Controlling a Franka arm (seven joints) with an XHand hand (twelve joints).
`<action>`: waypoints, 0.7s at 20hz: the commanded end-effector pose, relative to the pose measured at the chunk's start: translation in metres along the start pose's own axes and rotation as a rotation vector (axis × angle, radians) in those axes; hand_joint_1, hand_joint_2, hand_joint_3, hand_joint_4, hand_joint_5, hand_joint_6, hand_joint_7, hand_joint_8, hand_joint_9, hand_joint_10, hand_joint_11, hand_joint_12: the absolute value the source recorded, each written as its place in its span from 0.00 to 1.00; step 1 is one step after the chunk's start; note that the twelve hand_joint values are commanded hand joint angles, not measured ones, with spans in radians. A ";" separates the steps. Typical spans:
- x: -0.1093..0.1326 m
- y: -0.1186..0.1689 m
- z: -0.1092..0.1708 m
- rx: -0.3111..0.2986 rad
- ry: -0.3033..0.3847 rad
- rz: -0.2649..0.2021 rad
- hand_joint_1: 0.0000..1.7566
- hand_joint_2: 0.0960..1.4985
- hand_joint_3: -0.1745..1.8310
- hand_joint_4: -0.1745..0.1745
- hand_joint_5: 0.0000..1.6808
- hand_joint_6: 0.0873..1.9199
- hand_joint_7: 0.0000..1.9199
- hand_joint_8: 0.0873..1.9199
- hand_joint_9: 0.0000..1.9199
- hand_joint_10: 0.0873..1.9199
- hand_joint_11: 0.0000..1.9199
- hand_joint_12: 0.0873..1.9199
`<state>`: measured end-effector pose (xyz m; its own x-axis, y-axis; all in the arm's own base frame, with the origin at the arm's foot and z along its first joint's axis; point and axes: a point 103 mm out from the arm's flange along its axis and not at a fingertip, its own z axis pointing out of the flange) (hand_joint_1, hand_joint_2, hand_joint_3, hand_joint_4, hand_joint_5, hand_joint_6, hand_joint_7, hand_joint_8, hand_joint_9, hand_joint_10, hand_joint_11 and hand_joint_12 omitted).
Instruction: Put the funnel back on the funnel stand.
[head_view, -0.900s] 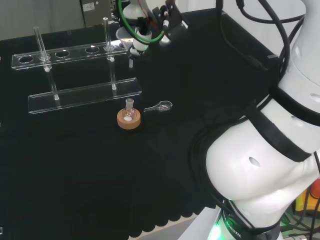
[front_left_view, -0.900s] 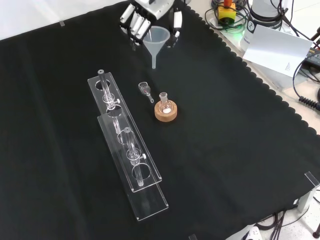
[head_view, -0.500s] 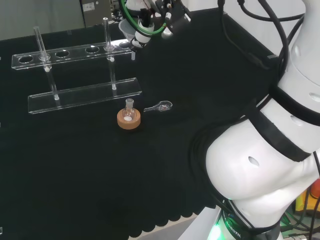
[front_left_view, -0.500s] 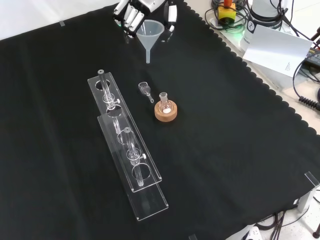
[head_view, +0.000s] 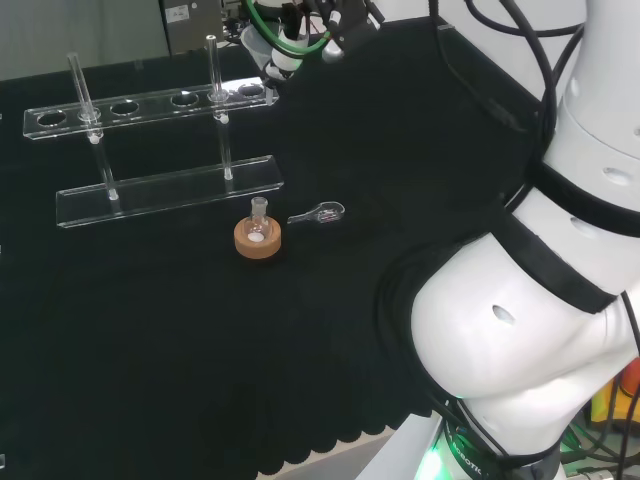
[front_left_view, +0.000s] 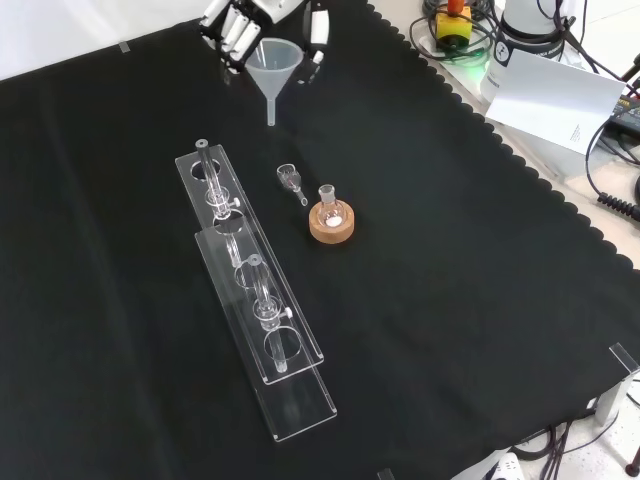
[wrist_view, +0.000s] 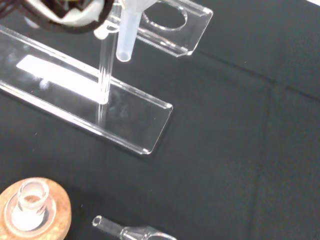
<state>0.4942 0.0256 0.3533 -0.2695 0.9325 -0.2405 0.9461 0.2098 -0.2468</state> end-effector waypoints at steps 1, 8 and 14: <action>-0.021 0.024 0.000 0.018 -0.044 0.013 0.46 0.42 0.36 0.39 0.28 0.31 0.26 0.37 0.41 0.30 0.13 0.69; -0.036 0.046 0.001 0.012 -0.034 0.019 0.46 0.42 0.36 0.39 0.28 0.31 0.26 0.37 0.41 0.30 0.13 0.69; -0.037 0.061 0.002 0.025 -0.029 0.003 0.46 0.42 0.36 0.39 0.28 0.31 0.26 0.37 0.41 0.30 0.13 0.69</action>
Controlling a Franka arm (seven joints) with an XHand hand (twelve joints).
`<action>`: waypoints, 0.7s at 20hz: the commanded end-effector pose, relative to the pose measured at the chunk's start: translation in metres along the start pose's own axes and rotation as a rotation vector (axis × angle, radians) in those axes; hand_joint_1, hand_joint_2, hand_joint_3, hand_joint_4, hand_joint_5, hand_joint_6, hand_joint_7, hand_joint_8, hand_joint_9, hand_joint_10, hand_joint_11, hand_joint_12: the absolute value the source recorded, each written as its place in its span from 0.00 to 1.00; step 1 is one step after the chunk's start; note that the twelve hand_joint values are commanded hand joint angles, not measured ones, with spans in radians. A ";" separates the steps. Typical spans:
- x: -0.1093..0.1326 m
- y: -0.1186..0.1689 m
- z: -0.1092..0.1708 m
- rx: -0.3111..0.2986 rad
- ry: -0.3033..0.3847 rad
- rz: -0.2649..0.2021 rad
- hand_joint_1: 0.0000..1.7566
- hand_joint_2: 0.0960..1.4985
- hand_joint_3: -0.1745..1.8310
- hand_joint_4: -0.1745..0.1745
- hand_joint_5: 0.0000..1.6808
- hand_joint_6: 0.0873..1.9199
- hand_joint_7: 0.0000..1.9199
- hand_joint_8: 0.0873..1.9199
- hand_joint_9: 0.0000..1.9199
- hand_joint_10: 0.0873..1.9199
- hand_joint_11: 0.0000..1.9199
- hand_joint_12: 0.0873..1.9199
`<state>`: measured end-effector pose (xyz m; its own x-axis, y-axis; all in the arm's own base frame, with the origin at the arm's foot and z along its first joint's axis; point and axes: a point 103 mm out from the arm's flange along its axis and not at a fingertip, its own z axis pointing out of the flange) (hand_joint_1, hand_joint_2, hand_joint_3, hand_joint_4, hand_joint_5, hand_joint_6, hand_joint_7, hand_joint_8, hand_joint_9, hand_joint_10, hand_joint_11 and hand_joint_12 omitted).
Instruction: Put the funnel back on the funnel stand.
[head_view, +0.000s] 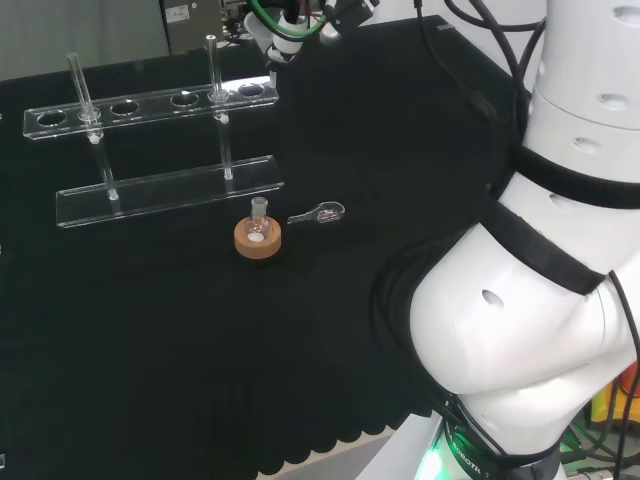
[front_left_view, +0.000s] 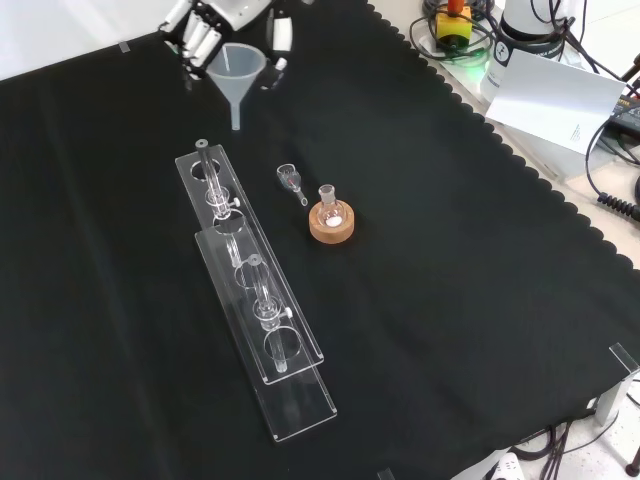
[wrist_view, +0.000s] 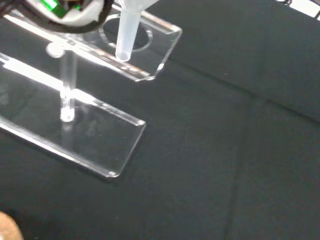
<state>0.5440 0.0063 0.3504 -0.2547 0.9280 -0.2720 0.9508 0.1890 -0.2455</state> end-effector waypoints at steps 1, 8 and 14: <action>-0.010 0.022 0.004 0.024 0.005 -0.018 0.46 0.42 0.36 0.39 0.28 0.31 0.26 0.37 0.41 0.30 0.13 0.69; -0.014 0.037 0.006 0.000 0.014 -0.014 0.46 0.42 0.36 0.39 0.28 0.31 0.26 0.37 0.41 0.30 0.12 0.69; -0.013 0.039 0.003 -0.012 0.033 -0.023 0.46 0.42 0.36 0.38 0.27 0.30 0.25 0.37 0.40 0.30 0.12 0.69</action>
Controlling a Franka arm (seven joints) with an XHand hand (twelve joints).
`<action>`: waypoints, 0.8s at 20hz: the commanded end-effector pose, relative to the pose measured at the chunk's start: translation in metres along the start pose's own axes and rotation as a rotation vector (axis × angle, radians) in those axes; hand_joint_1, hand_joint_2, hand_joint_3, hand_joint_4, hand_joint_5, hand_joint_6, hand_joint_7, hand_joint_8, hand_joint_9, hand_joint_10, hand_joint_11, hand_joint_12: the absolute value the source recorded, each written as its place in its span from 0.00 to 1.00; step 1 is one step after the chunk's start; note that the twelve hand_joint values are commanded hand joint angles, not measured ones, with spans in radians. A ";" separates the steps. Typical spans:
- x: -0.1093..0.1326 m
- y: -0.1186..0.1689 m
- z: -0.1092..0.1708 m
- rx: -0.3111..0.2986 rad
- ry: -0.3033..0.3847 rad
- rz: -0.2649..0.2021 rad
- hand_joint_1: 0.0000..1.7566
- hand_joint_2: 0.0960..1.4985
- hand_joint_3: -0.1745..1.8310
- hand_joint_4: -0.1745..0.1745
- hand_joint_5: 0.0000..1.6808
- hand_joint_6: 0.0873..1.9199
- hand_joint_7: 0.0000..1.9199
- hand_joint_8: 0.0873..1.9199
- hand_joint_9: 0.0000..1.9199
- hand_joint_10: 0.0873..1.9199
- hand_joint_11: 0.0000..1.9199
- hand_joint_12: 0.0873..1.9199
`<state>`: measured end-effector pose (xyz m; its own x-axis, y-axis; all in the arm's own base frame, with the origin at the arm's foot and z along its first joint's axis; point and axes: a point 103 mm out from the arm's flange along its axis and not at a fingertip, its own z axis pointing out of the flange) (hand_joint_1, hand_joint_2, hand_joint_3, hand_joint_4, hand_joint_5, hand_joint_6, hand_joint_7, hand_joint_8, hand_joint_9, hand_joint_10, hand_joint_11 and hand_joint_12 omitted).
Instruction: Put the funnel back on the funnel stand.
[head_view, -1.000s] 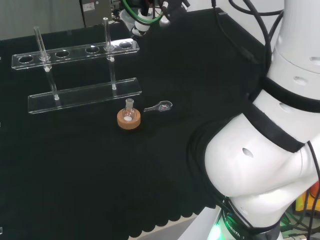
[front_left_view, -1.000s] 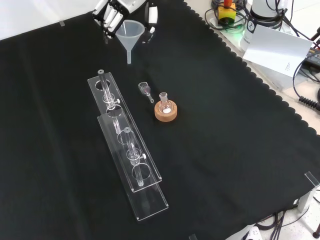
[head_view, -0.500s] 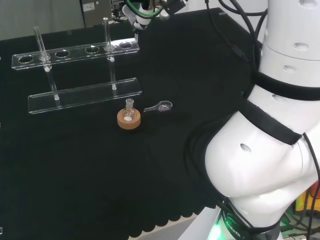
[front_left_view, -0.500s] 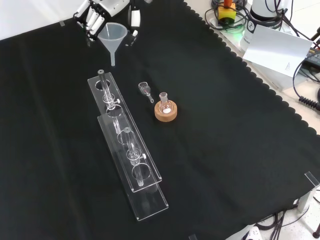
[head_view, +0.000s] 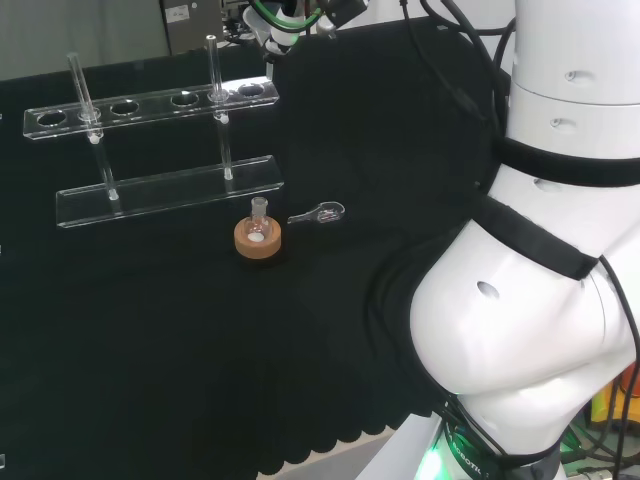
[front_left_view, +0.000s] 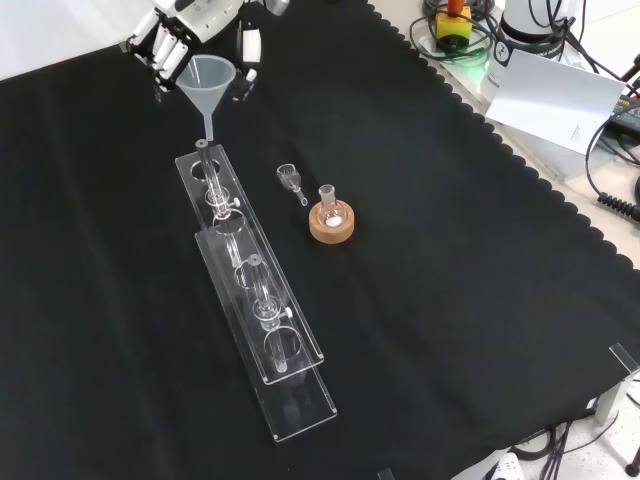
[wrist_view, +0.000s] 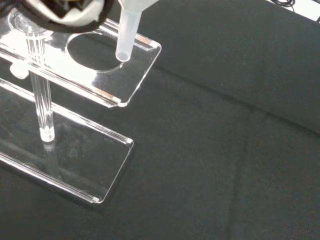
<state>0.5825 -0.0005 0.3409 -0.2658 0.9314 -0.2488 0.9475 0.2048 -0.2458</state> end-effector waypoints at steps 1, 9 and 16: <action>0.004 0.003 -0.002 -0.008 0.008 -0.011 0.46 0.42 0.36 0.38 0.27 0.30 0.25 0.37 0.40 0.30 0.12 0.69; 0.023 0.009 -0.006 -0.010 -0.001 -0.033 0.46 0.42 0.36 0.38 0.27 0.30 0.25 0.37 0.40 0.30 0.12 0.70; 0.032 0.020 -0.003 0.000 -0.014 -0.044 0.46 0.41 0.37 0.38 0.27 0.30 0.25 0.37 0.40 0.30 0.12 0.70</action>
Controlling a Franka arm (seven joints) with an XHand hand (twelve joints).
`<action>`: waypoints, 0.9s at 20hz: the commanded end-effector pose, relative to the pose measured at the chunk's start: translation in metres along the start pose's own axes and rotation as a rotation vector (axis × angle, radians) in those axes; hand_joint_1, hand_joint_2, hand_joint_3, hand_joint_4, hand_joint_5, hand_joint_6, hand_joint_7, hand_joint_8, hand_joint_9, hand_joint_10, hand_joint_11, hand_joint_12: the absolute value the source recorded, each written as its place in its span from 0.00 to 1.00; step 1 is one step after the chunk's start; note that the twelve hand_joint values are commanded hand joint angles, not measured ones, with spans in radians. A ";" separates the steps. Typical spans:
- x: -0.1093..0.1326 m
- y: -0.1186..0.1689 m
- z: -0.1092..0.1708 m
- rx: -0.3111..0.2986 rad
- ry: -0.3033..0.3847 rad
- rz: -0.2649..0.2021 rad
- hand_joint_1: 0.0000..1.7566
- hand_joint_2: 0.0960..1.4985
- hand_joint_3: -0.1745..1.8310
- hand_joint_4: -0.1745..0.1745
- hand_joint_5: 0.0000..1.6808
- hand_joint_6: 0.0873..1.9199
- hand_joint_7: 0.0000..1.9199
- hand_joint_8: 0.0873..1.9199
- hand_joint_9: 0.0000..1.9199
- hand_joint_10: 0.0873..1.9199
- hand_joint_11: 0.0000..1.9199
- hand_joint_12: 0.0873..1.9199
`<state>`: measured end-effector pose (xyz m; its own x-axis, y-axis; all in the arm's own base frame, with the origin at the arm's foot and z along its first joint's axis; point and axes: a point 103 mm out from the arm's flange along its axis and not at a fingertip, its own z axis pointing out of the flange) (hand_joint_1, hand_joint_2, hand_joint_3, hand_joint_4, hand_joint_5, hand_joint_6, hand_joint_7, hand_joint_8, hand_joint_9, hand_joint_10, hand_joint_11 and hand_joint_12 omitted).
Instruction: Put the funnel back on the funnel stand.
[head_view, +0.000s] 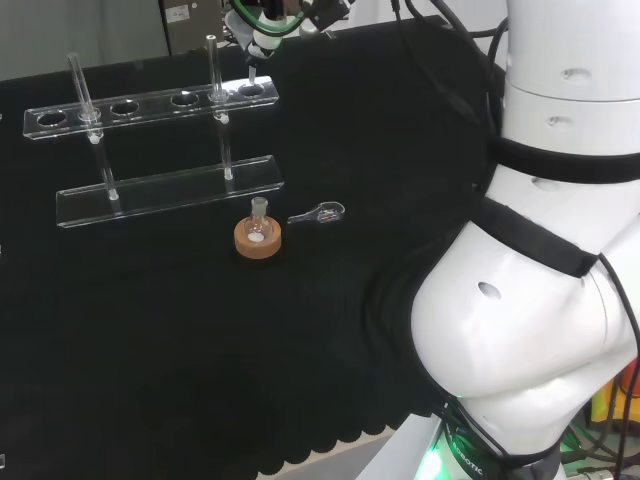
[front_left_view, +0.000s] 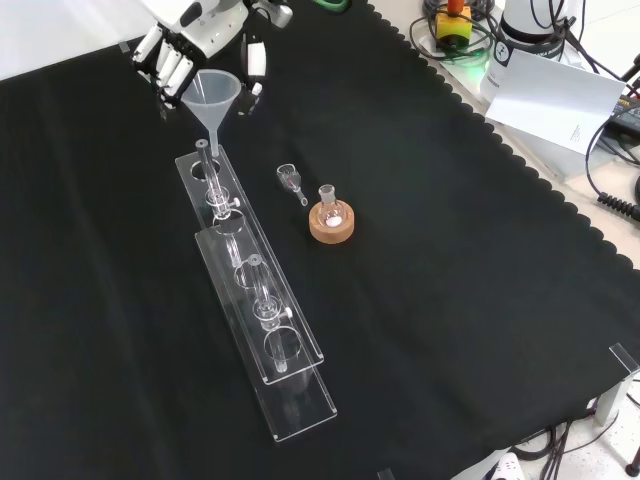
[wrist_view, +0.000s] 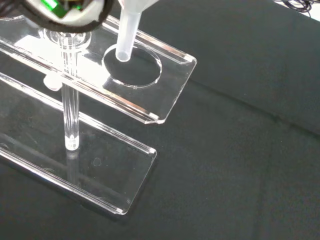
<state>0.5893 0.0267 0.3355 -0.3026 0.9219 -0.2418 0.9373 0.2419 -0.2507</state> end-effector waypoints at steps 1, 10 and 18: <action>0.008 0.007 0.001 0.008 -0.014 -0.004 0.46 0.41 0.37 0.38 0.27 0.30 0.25 0.37 0.40 0.30 0.12 0.70; 0.004 0.016 0.013 0.030 -0.015 -0.007 0.46 0.41 0.37 0.38 0.27 0.30 0.25 0.37 0.40 0.30 0.12 0.70; 0.001 0.022 0.024 0.041 -0.039 -0.006 0.46 0.41 0.37 0.38 0.27 0.30 0.25 0.37 0.40 0.30 0.12 0.70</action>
<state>0.6031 0.0272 0.3105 -0.3149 0.9103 -0.2686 0.9278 0.2354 -0.2895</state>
